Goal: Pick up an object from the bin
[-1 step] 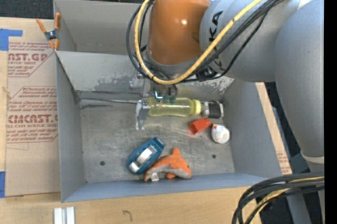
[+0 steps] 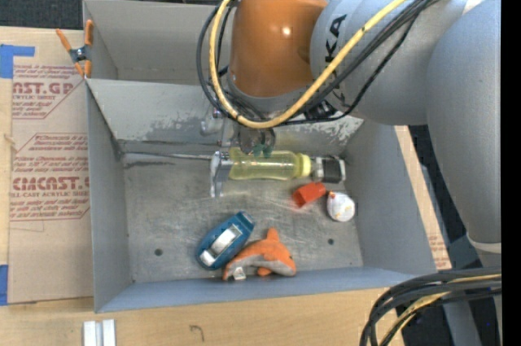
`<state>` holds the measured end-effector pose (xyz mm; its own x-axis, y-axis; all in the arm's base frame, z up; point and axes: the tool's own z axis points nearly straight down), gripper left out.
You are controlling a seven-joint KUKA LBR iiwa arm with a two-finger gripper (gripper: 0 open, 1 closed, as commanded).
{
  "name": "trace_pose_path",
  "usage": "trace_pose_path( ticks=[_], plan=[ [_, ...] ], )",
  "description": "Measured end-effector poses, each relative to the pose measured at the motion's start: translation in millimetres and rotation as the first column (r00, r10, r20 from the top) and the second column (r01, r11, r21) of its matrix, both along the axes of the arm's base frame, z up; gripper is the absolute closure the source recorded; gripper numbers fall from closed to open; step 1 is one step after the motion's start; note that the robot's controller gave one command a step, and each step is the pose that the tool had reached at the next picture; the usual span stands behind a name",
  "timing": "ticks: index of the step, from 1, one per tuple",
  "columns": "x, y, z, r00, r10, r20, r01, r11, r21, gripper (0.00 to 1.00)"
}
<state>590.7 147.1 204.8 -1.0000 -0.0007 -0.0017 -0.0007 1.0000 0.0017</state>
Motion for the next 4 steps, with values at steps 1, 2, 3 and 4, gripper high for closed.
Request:
trace_pose_path(
  ticks=[1, 2, 3, 4],
  plan=[
    [-12.7, -41.2, -65.5, 0.994, 0.107, 0.003, -0.107, 0.994, -0.001, 0.00],
    [-37.3, -74.6, -63.2, 0.937, 0.350, -0.002, -0.350, 0.937, -0.001, 0.00],
    [-47.1, -52.2, -70.5, 0.876, 0.483, 0.000, -0.483, 0.876, -0.001, 0.00],
    [-68.2, -49.2, -132.8, 0.817, 0.577, 0.004, -0.577, 0.817, -0.004, 0.00]
  ],
)
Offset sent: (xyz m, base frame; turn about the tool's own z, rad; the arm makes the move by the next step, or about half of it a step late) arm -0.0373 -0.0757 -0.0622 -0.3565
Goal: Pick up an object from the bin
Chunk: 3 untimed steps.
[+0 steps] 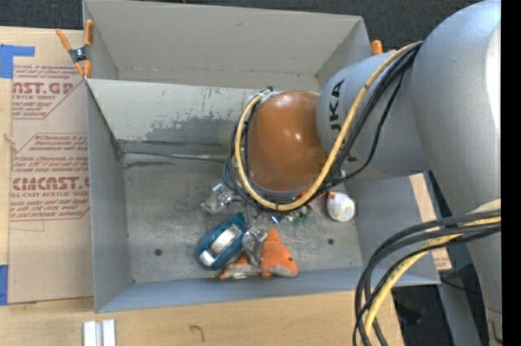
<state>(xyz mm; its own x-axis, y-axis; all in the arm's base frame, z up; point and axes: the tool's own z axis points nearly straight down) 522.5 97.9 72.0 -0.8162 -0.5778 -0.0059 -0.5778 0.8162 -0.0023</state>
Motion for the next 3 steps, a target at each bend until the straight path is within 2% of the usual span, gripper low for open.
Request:
trace_pose_path(
  ticks=[1, 3],
  plan=[
    [-3.0, 3.0, 3.6, 0.991, 0.133, 0.011, -0.133, 0.991, 0.002, 1.00],
    [-3.2, 3.3, 4.8, 0.991, 0.133, 0.008, -0.133, 0.991, 0.002, 1.00]
  ],
)
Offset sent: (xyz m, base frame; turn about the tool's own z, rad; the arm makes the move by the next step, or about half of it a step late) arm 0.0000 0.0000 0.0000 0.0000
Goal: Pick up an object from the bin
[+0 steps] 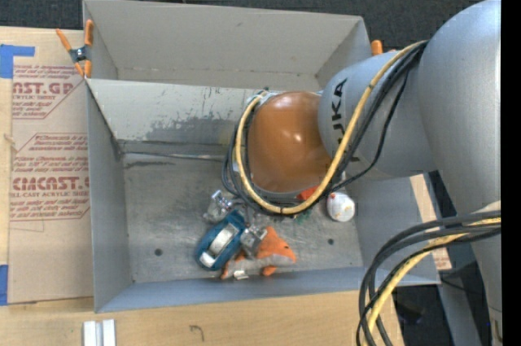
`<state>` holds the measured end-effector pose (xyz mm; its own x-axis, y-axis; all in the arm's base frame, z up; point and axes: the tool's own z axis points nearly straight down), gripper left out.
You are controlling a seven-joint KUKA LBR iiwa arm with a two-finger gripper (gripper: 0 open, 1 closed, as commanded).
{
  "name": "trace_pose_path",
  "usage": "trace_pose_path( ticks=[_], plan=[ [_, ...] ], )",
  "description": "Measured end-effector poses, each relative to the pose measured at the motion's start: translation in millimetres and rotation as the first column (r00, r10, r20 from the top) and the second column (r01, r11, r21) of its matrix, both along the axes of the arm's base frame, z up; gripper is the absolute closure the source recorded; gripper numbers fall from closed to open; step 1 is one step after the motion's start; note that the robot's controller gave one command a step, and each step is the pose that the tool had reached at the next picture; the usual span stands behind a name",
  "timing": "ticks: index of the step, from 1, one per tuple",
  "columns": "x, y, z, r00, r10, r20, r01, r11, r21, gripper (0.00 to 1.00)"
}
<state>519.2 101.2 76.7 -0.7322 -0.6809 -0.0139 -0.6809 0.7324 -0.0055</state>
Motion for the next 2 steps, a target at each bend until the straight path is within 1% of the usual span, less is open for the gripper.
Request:
trace_pose_path(
  ticks=[1, 2],
  plan=[
    [-1.6, 0.3, 4.5, 1.000, 0.002, -0.008, -0.002, 1.000, -0.002, 1.00],
    [-2.5, 0.0, 10.7, 1.000, 0.002, -0.012, -0.002, 1.000, -0.003, 1.00]
  ],
)
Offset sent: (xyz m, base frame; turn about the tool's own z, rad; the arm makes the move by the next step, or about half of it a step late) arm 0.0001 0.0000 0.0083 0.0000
